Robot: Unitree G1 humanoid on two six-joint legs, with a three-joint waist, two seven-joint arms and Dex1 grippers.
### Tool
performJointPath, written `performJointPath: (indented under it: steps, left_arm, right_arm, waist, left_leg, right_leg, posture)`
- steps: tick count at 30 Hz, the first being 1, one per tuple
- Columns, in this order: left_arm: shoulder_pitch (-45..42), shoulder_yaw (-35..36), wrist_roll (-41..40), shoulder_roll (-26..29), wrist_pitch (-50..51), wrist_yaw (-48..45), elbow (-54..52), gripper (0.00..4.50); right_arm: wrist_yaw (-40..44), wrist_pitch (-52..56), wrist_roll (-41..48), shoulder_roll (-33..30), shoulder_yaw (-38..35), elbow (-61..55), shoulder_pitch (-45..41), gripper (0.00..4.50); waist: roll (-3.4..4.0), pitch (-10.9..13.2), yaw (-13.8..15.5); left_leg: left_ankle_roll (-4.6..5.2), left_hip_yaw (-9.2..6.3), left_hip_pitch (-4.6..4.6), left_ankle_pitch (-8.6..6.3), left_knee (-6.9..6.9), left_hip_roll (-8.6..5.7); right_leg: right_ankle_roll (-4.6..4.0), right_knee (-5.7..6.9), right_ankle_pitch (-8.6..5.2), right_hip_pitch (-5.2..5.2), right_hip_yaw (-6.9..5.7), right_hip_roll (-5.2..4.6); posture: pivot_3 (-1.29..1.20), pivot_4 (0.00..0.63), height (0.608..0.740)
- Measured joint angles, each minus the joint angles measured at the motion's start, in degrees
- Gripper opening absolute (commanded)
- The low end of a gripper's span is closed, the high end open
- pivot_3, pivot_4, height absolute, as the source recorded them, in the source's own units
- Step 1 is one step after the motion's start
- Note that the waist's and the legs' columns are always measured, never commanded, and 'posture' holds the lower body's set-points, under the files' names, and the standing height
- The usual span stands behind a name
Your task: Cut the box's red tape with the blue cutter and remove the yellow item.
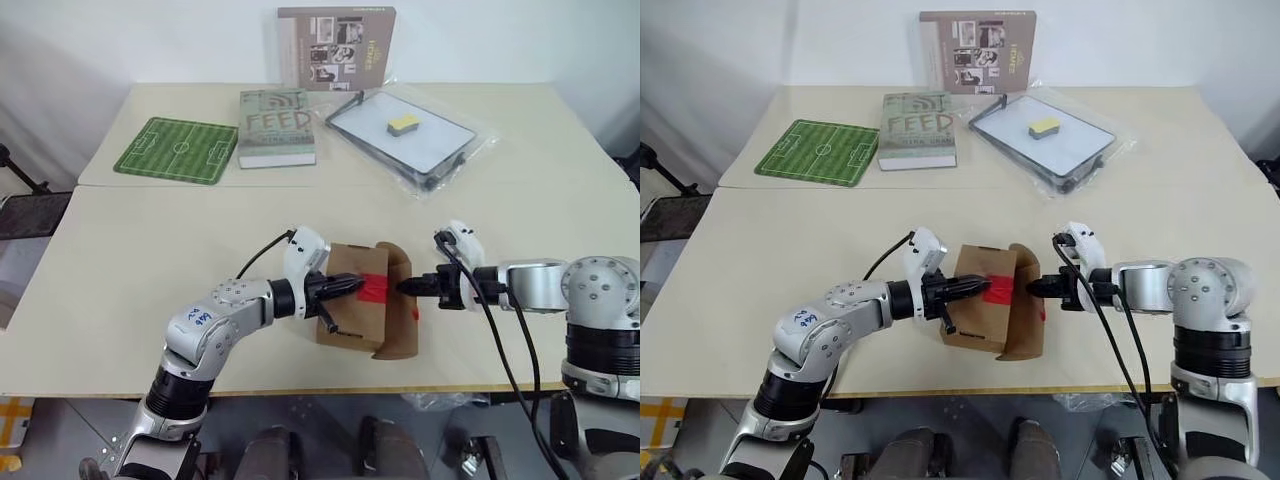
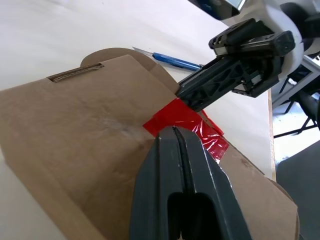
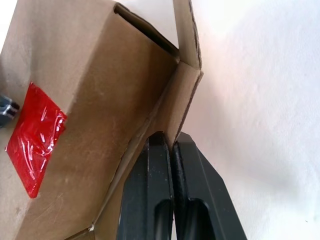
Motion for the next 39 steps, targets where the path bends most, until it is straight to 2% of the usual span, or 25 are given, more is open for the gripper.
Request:
performJointPath:
  steps: [3,5,8,13,19,23,29,33,37,39]
  left_arm:
    - [-0.48,-0.11,0.04,0.00,-1.19,-0.21,0.68,0.00]
    - [-0.76,-0.15,0.05,0.01,-2.15,-0.45,1.18,0.00]
    - [-1.09,-0.05,0.37,0.05,-3.31,-0.46,2.03,0.00]
    - [-2.02,-0.21,1.38,0.01,-5.25,-0.49,3.86,0.00]
    - [-2.57,-0.16,4.45,-0.73,-7.87,-0.02,6.87,0.00]
    - [-2.68,-0.98,6.44,-1.91,-8.55,0.06,10.35,0.00]
    - [-3.60,-2.73,9.43,-4.28,-10.77,-0.13,15.34,0.00]
    - [-4.20,-2.69,10.88,-4.60,-11.71,-0.27,17.28,0.00]
    - [-4.77,0.12,9.08,-2.10,-10.50,-2.79,16.94,0.00]
    - [-5.04,4.26,5.40,0.64,-7.53,-5.31,15.66,0.00]
  right_arm:
    - [-11.96,-0.05,12.33,-2.93,0.24,0.64,-1.35,0.02]
    - [-22.96,-5.57,27.21,-9.65,5.02,0.76,-1.01,0.02]
    - [-32.59,-13.36,39.39,-15.43,10.11,-0.42,-0.69,0.02]
    - [-34.31,-18.65,41.31,-19.03,12.46,-4.50,-0.87,0.02]
    - [-23.20,-18.70,41.31,-30.17,13.71,-7.53,-5.85,0.02]
    - [-17.00,-18.51,41.43,-33.86,13.81,-7.55,-8.70,0.02]
    - [-15.18,-20.47,42.04,-33.60,14.20,-7.39,-8.50,0.02]
    - [-19.27,-23.79,42.03,-30.42,14.22,-7.37,-6.39,0.02]
    - [-25.47,-25.62,42.84,-26.17,14.97,-6.68,-6.71,0.02]
    - [-27.35,-25.67,43.34,-25.20,15.02,-6.50,-6.90,0.02]
  waist:
    - [0.03,0.02,0.51]
    - [0.15,0.11,1.08]
    - [0.10,0.14,1.12]
    - [0.09,0.15,1.30]
    - [0.09,0.15,1.56]
    - [0.08,0.16,2.05]
    - [-0.01,0.21,2.79]
    - [-0.05,0.24,2.66]
    - [-0.05,0.24,2.23]
    - [-0.06,0.24,1.65]
  left_leg:
    - [0.01,0.00,-0.08,0.00,0.00,-0.02]
    - [0.04,-0.07,-0.12,0.00,0.01,-0.06]
    - [0.05,-0.02,-0.19,-0.01,0.00,-0.07]
    - [0.11,0.00,-0.28,0.00,0.01,-0.05]
    - [0.18,-0.12,-0.70,-0.02,0.16,-0.05]
    - [0.20,-0.09,-0.87,-0.03,0.19,-0.06]
    - [0.21,-0.10,-1.13,-0.03,0.33,-0.08]
    - [0.22,-0.08,-1.12,-0.03,0.33,-0.06]
    - [0.21,-0.03,-1.06,-0.02,0.33,0.03]
    - [0.18,-0.02,-1.02,-0.01,0.33,0.09]
  right_leg:
    - [0.00,-0.10,0.00,-0.02,-0.05,0.01]
    - [0.01,-0.13,0.00,-0.02,-0.09,-0.01]
    - [0.03,-0.25,0.01,-0.02,-0.13,0.01]
    - [0.09,-0.28,0.04,-0.07,-0.15,0.02]
    - [0.14,-0.34,0.07,-0.34,-0.26,0.04]
    - [0.15,-0.34,0.08,-0.55,-0.27,0.04]
    - [0.19,-0.30,0.10,-0.75,-0.30,0.05]
    - [0.21,-0.26,0.11,-0.75,-0.31,0.08]
    - [0.20,-0.19,0.11,-0.78,-0.28,0.15]
    - [0.18,-0.13,0.10,-0.78,-0.26,0.19]
  posture:
    - [0.00,0.150,0.740]
    - [0.00,0.150,0.740]
    - [0.00,0.150,0.740]
    - [0.00,0.150,0.740]
    - [0.00,0.150,0.740]
    - [0.00,0.150,0.740]
    - [0.00,0.150,0.740]
    - [0.00,0.150,0.740]
    - [0.00,0.150,0.740]
    - [0.00,0.150,0.740]
